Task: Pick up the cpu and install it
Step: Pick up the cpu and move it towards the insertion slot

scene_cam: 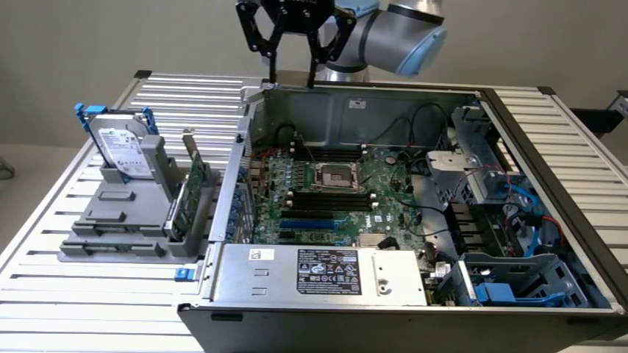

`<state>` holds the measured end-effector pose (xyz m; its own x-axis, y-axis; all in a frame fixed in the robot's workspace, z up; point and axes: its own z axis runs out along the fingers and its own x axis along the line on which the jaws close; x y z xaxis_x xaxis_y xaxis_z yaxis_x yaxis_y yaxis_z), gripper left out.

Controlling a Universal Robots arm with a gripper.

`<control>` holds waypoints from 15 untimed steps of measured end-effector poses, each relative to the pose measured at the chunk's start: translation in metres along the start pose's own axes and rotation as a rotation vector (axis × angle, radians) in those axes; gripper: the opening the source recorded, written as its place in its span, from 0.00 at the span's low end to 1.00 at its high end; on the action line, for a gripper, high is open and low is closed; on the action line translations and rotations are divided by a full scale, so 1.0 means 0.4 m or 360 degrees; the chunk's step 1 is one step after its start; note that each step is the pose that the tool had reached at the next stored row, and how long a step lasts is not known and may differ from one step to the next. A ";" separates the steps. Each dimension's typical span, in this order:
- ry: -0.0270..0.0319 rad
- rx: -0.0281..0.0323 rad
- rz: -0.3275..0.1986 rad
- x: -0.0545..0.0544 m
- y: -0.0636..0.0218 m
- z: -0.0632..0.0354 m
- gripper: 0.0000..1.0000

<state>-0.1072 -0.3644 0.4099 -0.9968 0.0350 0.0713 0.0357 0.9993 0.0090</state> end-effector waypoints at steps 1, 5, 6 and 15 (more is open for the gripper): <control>-0.00001 0.00017 0.0001 -0.010 0.001 0.002 0.55; -0.00002 0.00075 0.0005 -0.052 0.007 0.011 0.55; -0.00003 0.00086 0.0006 -0.062 0.008 0.014 0.55; -0.00005 0.00124 0.0011 -0.156 0.031 0.044 0.55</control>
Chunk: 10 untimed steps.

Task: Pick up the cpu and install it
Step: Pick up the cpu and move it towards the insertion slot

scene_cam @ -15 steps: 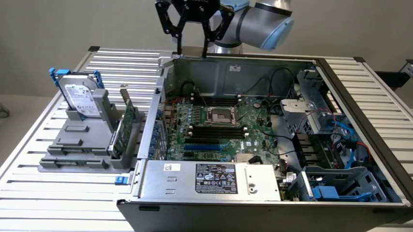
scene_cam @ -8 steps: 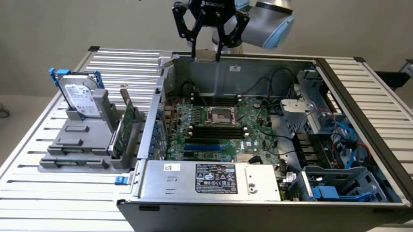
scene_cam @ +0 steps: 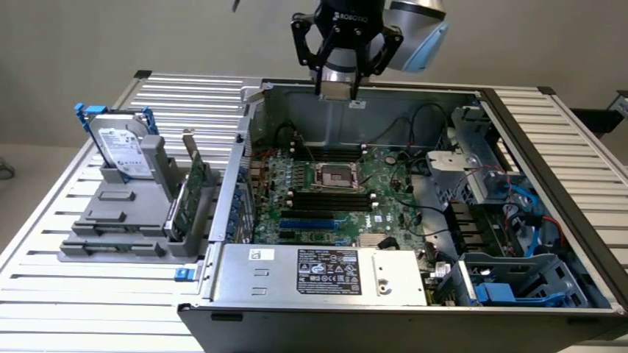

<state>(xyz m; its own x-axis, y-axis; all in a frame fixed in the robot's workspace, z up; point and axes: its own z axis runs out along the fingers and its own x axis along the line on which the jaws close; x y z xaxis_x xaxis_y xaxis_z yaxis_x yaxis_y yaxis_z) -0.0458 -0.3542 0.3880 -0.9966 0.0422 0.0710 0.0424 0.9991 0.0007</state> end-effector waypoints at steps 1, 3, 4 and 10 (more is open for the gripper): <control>0.00000 0.00001 0.0000 -0.005 0.003 0.004 0.55; -0.00001 -0.00002 0.0000 -0.011 0.010 0.013 0.55; 0.00000 -0.00001 0.0000 -0.013 0.013 0.017 0.55; 0.00002 0.00002 0.0000 -0.024 0.036 0.044 0.55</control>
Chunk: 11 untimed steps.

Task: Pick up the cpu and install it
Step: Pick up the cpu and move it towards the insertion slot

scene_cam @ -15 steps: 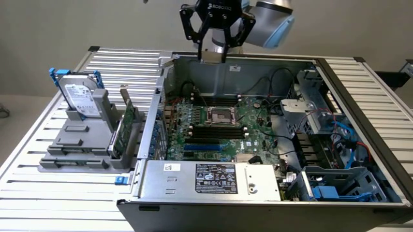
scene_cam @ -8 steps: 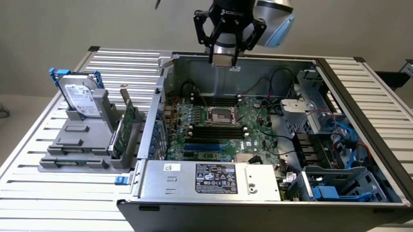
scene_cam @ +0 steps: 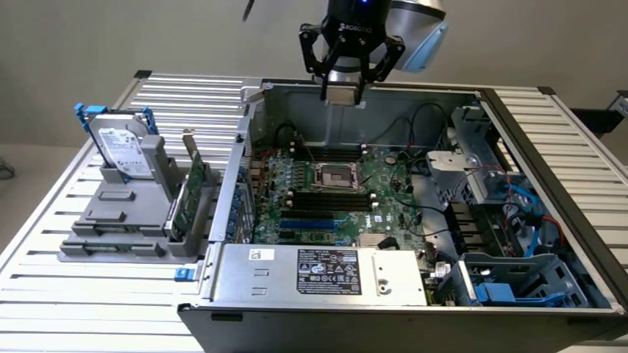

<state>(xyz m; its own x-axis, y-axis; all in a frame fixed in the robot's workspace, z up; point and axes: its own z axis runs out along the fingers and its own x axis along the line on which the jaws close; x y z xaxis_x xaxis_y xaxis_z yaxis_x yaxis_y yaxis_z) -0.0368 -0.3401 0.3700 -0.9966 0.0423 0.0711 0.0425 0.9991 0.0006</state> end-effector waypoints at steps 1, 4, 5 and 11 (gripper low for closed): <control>-0.00001 -0.00001 0.0000 -0.001 0.003 0.004 0.55; -0.00003 -0.00003 0.0000 -0.005 0.012 0.018 0.55; -0.00002 -0.00005 0.0000 -0.005 0.013 0.023 0.55; -0.00002 -0.00018 0.0000 -0.009 0.016 0.050 0.55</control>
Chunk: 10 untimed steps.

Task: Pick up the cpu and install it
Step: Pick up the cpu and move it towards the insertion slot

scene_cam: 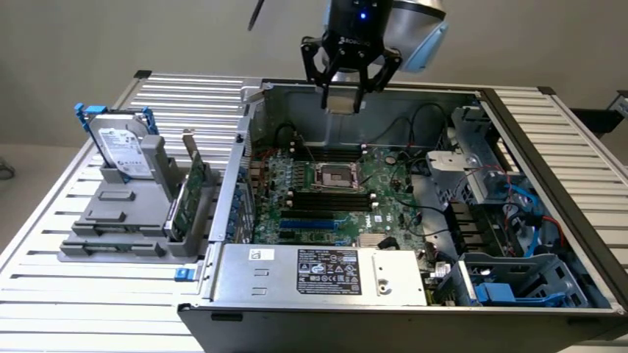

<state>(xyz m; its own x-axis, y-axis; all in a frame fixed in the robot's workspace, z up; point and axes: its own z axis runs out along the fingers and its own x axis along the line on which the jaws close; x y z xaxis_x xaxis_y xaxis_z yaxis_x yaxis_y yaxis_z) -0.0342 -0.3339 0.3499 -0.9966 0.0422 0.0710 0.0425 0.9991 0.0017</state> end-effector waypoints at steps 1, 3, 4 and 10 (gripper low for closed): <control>0.00000 -0.00003 0.0000 -0.002 0.000 0.004 0.55; -0.00003 -0.00036 -0.0001 -0.006 0.000 0.011 0.55; -0.00006 -0.00076 -0.0001 -0.008 0.000 0.012 0.55; 0.00007 -0.00651 -0.0010 -0.019 0.001 0.019 0.55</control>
<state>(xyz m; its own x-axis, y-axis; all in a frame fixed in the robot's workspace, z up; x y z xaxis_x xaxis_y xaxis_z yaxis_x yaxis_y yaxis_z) -0.0271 -0.3339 0.3417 -0.9968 0.0362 0.0713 0.0394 0.9983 0.0429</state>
